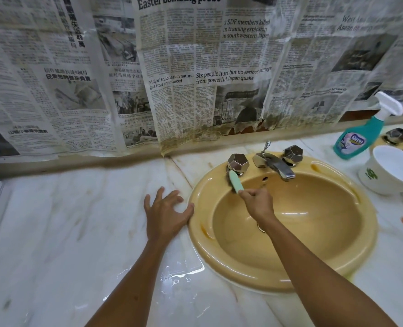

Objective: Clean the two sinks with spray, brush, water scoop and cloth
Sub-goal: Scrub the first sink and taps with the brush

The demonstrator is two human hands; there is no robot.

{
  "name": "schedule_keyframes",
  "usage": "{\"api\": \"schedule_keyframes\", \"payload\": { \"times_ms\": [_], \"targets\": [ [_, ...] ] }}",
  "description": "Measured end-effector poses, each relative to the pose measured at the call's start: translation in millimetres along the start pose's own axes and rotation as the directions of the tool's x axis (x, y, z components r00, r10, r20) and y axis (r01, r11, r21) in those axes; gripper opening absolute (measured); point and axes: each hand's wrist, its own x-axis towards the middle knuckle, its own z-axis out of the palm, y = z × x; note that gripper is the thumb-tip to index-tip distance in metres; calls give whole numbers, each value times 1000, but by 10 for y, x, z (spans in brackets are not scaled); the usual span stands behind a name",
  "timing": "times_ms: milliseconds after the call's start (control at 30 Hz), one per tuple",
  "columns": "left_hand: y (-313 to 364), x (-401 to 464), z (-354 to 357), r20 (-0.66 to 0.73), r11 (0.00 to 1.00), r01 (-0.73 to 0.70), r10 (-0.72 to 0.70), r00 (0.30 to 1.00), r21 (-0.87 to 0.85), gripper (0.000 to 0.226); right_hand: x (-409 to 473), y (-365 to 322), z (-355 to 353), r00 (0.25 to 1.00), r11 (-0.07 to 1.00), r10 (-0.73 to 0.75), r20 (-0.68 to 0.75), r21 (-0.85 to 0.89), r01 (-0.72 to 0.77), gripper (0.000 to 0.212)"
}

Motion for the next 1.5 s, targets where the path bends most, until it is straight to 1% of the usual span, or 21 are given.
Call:
{"api": "schedule_keyframes", "payload": {
  "times_ms": [100,167,233,300,367,433,467,567,633,700,767,833,900,967,1033,1100,1167,1233,1333,1367,1500],
  "targets": [
    [-17,6,8,-2,1000,0,0,1000,-3,65,-147,-30,102,976,973,-106,192,-184,141,44],
    [-18,9,11,-10,1000,-5,5,1000,-2,63,-162,-28,59,949,965,-106,298,-197,170,42],
    [-13,13,18,-1,1000,5,-5,1000,5,60,23,-83,-52,972,980,-41,231,-180,84,24],
    [-16,5,19,-3,1000,8,-8,1000,11,61,112,-152,-80,988,974,-40,148,-216,71,36],
    [-14,10,6,-7,1000,9,-9,1000,8,64,45,-211,-8,969,922,-97,227,-346,173,45],
    [-8,12,-2,-6,1000,8,-8,1000,-1,67,-53,-274,42,940,870,-98,327,-431,241,36],
    [0,15,-7,-2,1000,7,-7,1000,1,68,-15,-317,30,943,862,-92,319,-449,236,29],
    [14,13,-1,9,1000,16,-16,1000,9,69,135,-470,-22,984,851,-118,135,-497,170,20],
    [-1,11,-3,7,1000,16,-16,1000,7,68,68,-537,90,965,788,-167,201,-561,254,20],
    [-4,17,-10,8,1000,13,-13,1000,7,67,-6,-562,261,931,770,-182,317,-543,336,22],
    [16,24,-11,17,1000,22,-23,1000,14,67,41,-659,322,944,763,-202,262,-562,319,20],
    [28,12,-20,23,999,27,-28,999,21,68,96,-792,347,953,743,-226,201,-597,302,26],
    [19,9,-30,17,1000,20,-20,1000,13,68,77,-934,397,909,655,-250,333,-633,412,25],
    [19,17,-38,21,1000,22,-22,1000,11,69,75,-1032,383,866,608,-208,455,-633,479,18],
    [26,16,-31,29,999,28,-28,999,18,69,177,-1089,291,870,616,-182,459,-636,464,16],
    [24,9,-31,24,999,28,-28,999,23,67,202,-1113,239,880,585,-225,419,-664,466,16],
    [18,12,-40,30,1000,16,-17,999,17,62,117,-1071,295,828,549,-225,514,-635,544,14],
    [9,14,-35,19,1000,2,-2,1000,-3,53,28,-1023,336,778,552,-188,600,-590,589,23],
    [-5,9,-17,-20,997,35,-36,999,-75,49,118,-952,240,850,631,-220,478,-595,498,28],
    [-11,15,-20,-40,993,54,-58,997,-109,48,111,-942,220,858,626,-235,457,-604,493,29],
    [-19,21,-42,-85,983,52,-68,994,-175,37,-65,-957,312,771,474,-182,610,-633,612,23]
  ]
}}
